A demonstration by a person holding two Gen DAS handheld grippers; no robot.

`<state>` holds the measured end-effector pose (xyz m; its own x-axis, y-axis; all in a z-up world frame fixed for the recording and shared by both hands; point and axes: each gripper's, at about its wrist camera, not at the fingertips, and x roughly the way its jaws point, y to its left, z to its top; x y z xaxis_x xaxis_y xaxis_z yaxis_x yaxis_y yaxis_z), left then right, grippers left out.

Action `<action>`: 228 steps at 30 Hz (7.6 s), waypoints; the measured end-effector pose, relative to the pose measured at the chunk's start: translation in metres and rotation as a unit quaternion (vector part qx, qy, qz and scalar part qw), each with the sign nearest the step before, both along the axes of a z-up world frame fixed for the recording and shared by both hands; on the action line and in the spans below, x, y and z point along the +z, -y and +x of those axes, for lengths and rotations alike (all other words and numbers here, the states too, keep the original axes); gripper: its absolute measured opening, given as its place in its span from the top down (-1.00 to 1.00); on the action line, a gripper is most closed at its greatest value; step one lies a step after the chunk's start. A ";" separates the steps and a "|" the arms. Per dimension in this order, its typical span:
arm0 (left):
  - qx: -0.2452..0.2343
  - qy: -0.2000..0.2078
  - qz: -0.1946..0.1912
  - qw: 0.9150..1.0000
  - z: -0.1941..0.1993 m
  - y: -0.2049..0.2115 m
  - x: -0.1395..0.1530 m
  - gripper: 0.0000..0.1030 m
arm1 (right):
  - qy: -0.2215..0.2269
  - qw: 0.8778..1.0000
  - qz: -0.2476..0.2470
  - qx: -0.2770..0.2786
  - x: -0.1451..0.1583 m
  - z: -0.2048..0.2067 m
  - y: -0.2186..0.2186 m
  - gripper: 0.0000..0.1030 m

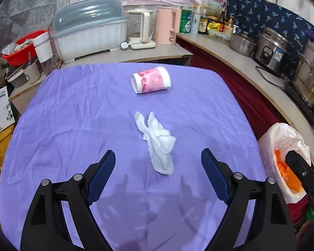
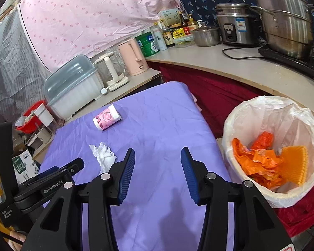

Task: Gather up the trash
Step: 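Move both tools back over the table toward the tissue and paper cup, then grasp the white tissue with the left gripper while the right gripper grasps the pink paper cup, then lift the paper cup with the right gripper while the left gripper grasps a second white tissue, then carry the tissue and paper cup to the bin and release both inside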

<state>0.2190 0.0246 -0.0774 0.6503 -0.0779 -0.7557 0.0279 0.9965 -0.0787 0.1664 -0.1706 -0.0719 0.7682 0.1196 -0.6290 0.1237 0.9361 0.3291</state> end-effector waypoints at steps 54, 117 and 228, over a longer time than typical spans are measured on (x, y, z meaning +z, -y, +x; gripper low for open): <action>0.096 -0.050 -0.023 0.994 0.128 -0.141 -0.034 0.92 | -0.030 0.991 -0.027 0.129 -0.052 0.209 -0.136 -0.45; -0.064 0.002 -0.054 0.996 -0.006 0.028 0.062 0.97 | 0.026 0.997 0.052 0.049 0.031 0.023 0.031 0.92; -0.267 -0.044 -0.023 0.962 -0.004 0.288 0.004 -0.15 | -0.016 0.990 0.039 -0.133 -0.026 -0.062 0.212 0.38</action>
